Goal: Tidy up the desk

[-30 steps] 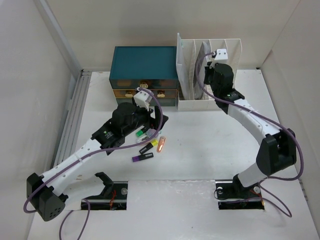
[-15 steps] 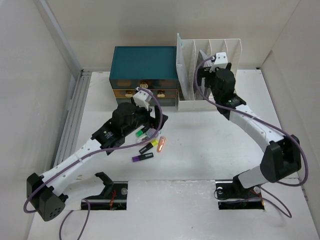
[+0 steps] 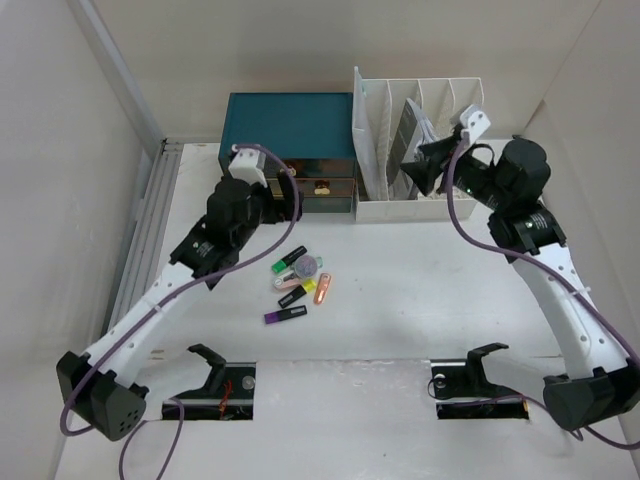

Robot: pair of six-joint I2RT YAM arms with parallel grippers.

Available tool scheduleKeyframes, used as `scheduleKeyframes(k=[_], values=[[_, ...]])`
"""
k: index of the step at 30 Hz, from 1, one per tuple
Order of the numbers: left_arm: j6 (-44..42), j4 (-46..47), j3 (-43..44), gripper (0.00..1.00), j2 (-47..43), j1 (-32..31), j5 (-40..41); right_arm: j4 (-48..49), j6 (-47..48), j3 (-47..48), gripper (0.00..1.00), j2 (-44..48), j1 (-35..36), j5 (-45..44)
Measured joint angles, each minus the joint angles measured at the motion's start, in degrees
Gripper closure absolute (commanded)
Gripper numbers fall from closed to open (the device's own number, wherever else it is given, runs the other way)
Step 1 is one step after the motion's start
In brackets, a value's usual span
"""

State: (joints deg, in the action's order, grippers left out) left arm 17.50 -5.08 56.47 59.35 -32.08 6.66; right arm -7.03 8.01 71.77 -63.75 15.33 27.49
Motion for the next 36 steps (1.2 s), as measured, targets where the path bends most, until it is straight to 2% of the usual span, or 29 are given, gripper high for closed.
scheduleKeyframes(k=[1,3,5,7,9,11,14,16,23,36], values=[[0.24,-0.94,2.54,0.15,1.7,0.46,1.46,-1.31,0.17,0.04,0.65,-0.11,0.02,3.78],[0.55,-1.66,6.75,0.23,5.4,1.4,4.26,-4.13,-0.31,-0.66,0.68,-0.52,0.2,9.77],[0.46,-1.97,8.79,0.28,8.22,2.16,6.01,-5.9,-0.68,-2.36,0.61,-0.57,0.2,13.0],[0.37,-2.75,9.38,0.38,10.73,2.93,7.28,-7.13,-1.09,-3.96,0.48,-0.59,0.09,15.32],[0.15,-3.56,9.55,0.45,13.2,3.74,7.61,-7.78,-1.55,-5.22,0.43,-0.7,0.09,17.68],[-0.07,-4.17,9.64,0.51,15.69,4.33,7.76,-7.23,-2.16,-6.84,0.43,-0.9,0.13,19.78],[-0.52,-4.61,10.12,0.51,19.32,4.83,7.72,-6.71,-3.34,-9.81,0.43,-1.57,0.13,21.55],[-0.66,-4.63,10.67,0.47,21.62,4.85,7.69,-6.64,-3.76,-10.86,0.43,-2.71,0.13,22.21],[-1.38,-4.37,15.06,0.44,27.56,4.83,7.41,-6.19,-4.44,-11.8,0.43,-4.96,0.13,23.58],[-2.01,-3.34,19.12,0.43,32.09,4.83,9.4,-5.77,-4.66,-11.82,0.43,-5.35,1.27,24.15]])
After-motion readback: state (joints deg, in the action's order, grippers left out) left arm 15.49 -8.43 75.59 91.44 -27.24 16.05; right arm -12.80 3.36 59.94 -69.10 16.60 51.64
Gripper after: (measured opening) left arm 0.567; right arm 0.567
